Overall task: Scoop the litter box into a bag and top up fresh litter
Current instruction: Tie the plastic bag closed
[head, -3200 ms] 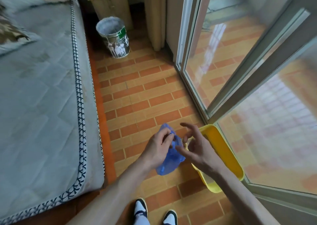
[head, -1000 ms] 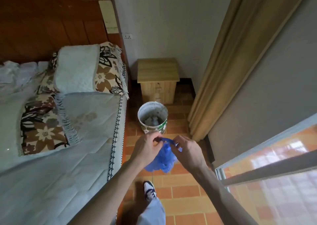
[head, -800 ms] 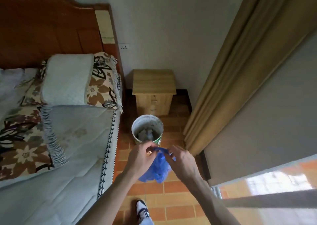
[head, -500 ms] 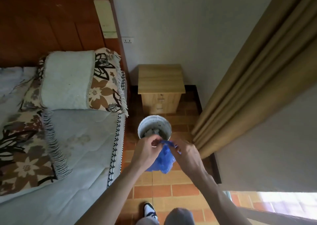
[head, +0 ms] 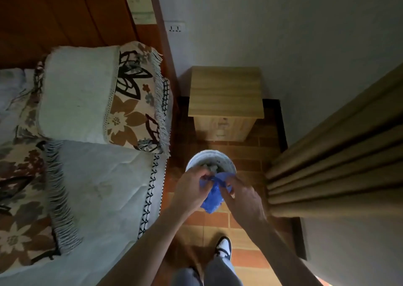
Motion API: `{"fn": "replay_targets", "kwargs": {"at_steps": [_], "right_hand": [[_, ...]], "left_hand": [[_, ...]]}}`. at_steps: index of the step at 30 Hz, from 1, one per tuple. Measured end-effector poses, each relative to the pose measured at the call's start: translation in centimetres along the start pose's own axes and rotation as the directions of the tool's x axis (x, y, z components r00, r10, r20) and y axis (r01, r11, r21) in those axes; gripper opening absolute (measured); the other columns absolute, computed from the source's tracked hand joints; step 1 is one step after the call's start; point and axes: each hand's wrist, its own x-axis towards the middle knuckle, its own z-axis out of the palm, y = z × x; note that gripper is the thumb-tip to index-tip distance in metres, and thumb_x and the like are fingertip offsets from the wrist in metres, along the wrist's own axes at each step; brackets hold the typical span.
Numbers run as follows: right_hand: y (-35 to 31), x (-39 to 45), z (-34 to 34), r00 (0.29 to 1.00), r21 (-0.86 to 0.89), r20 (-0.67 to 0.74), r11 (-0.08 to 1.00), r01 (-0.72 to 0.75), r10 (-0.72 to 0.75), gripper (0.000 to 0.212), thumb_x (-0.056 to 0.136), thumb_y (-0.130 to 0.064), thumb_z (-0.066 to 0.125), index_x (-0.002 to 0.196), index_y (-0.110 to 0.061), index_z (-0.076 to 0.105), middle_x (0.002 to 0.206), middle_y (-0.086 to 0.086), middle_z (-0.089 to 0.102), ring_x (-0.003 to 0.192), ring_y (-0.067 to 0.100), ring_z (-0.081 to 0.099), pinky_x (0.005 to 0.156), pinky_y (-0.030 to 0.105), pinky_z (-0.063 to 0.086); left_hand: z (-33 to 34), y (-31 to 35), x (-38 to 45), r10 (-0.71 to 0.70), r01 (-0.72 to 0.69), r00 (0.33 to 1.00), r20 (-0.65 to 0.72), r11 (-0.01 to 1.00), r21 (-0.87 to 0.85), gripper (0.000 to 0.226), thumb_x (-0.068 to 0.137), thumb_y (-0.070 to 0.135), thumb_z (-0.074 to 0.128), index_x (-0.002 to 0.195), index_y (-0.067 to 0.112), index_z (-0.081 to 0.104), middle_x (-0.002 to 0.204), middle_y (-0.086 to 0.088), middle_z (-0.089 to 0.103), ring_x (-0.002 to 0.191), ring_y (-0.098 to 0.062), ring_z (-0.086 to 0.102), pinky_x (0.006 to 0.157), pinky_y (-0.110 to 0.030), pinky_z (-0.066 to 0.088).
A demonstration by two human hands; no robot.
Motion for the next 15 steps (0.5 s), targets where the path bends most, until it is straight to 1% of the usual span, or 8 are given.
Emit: {"fn": "replay_targets", "kwargs": {"at_steps": [2,4,6,7,10,12,15], "right_hand": [[1.3,2.5,1.8,1.0,-0.005,0.009,1.0,-0.026,0.026,0.013,0.098,-0.035,0.061,0.1,-0.023,0.065,0.095,-0.009,0.063,0.074,0.005,0.056,0.055,0.006,0.026],[2.7,4.7,3.7,0.999,-0.013,0.022,0.999,-0.043,0.043,0.011,0.097,-0.033,0.064,0.094,-0.022,0.066,0.091,-0.009,0.064,0.073,0.006,0.059,0.056,0.009,0.029],[3.9,6.8,5.6,0.999,-0.028,0.015,0.999,-0.045,0.045,0.009,0.094,-0.029,0.069,0.09,-0.022,0.066,0.087,-0.011,0.062,0.07,0.0,0.054,0.056,0.004,0.025],[4.5,7.8,6.7,0.998,-0.036,0.014,0.998,-0.053,0.054,0.009,0.092,-0.028,0.07,0.089,-0.021,0.066,0.086,-0.011,0.063,0.069,0.0,0.052,0.056,0.004,0.024],[6.8,10.8,10.6,0.996,-0.064,0.043,0.995,-0.081,0.084,0.012,0.092,-0.031,0.07,0.087,-0.022,0.065,0.088,-0.008,0.066,0.07,0.008,0.061,0.059,0.016,0.033],[8.3,12.6,13.3,0.993,-0.076,0.068,0.993,-0.092,0.098,0.013,0.094,-0.034,0.067,0.089,-0.023,0.064,0.091,-0.006,0.064,0.071,0.014,0.065,0.06,0.019,0.036],[10.3,14.9,16.9,0.978,-0.093,0.156,0.988,-0.127,0.14,0.016,0.099,-0.04,0.056,0.102,-0.025,0.061,0.094,-0.005,0.065,0.08,0.019,0.069,0.064,0.024,0.044]], "left_hand": [[0.9,-1.9,2.2,0.005,-0.005,1.0,0.023,1.0,0.031,0.007,0.088,0.027,0.07,0.094,0.026,0.072,0.086,0.02,0.064,0.082,-0.002,0.063,0.074,-0.031,0.055],[2.1,-4.3,4.0,0.006,-0.01,0.998,0.057,0.998,0.064,0.011,0.087,0.032,0.063,0.093,0.027,0.071,0.087,0.018,0.065,0.082,-0.002,0.062,0.073,-0.032,0.055],[3.6,-6.9,5.7,0.001,-0.01,0.996,0.092,0.995,0.095,0.016,0.088,0.036,0.061,0.095,0.027,0.071,0.09,0.014,0.069,0.083,-0.004,0.063,0.073,-0.034,0.055],[4.4,-8.2,6.4,-0.005,-0.006,0.995,0.101,0.995,0.103,0.017,0.088,0.037,0.06,0.096,0.027,0.071,0.09,0.013,0.069,0.083,-0.004,0.064,0.073,-0.035,0.055],[6.9,-11.7,8.9,-0.017,0.001,0.993,0.114,0.991,0.132,0.02,0.087,0.039,0.058,0.095,0.026,0.071,0.09,0.012,0.07,0.082,-0.005,0.065,0.072,-0.035,0.056],[8.4,-14.1,10.3,-0.005,-0.013,0.993,0.119,0.989,0.147,0.017,0.089,0.039,0.058,0.093,0.027,0.07,0.09,0.013,0.069,0.08,-0.003,0.064,0.07,-0.034,0.056],[10.5,-17.5,11.8,-0.004,-0.014,0.993,0.115,0.987,0.162,0.005,0.092,0.029,0.066,0.095,0.027,0.069,0.091,0.013,0.069,0.081,-0.005,0.064,0.071,-0.034,0.056]]}}
